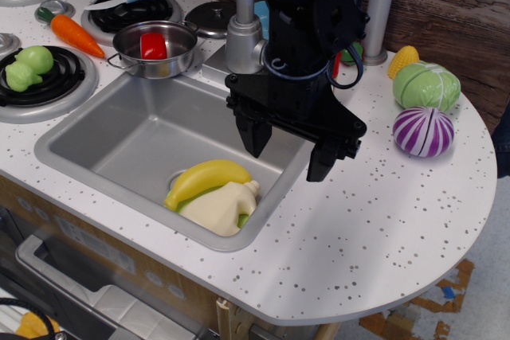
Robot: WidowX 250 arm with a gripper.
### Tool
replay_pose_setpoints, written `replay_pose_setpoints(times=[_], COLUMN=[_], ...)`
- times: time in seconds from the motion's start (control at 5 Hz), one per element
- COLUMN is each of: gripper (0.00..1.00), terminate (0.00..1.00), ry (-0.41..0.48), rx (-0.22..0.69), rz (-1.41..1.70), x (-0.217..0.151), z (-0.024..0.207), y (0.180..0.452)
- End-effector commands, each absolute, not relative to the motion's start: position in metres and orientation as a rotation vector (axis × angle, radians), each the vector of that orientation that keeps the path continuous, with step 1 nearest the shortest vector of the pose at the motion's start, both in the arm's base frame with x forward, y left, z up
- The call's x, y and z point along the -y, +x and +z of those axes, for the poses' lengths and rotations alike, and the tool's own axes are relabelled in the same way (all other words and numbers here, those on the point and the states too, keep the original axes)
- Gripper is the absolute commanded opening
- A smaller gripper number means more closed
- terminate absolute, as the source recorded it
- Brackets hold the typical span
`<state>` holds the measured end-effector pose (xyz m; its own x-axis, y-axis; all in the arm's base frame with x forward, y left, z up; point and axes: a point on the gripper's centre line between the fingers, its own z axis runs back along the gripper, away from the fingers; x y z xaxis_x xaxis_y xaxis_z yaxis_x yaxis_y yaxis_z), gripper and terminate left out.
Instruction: Take sushi out of pan
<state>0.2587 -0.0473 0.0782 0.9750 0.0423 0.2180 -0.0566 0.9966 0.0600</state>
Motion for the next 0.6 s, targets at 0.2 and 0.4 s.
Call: replay_pose_setpoints(times=[0.2,0.4], gripper=[1.00,1.00], terminate=[0.00,0.00], ry=[0.103,0.152], rx=[0.168,0.198], rz=[0.138,0.248], x=[0.020,-0.009], z=[0.085,0.087], y=[0.279,0.300])
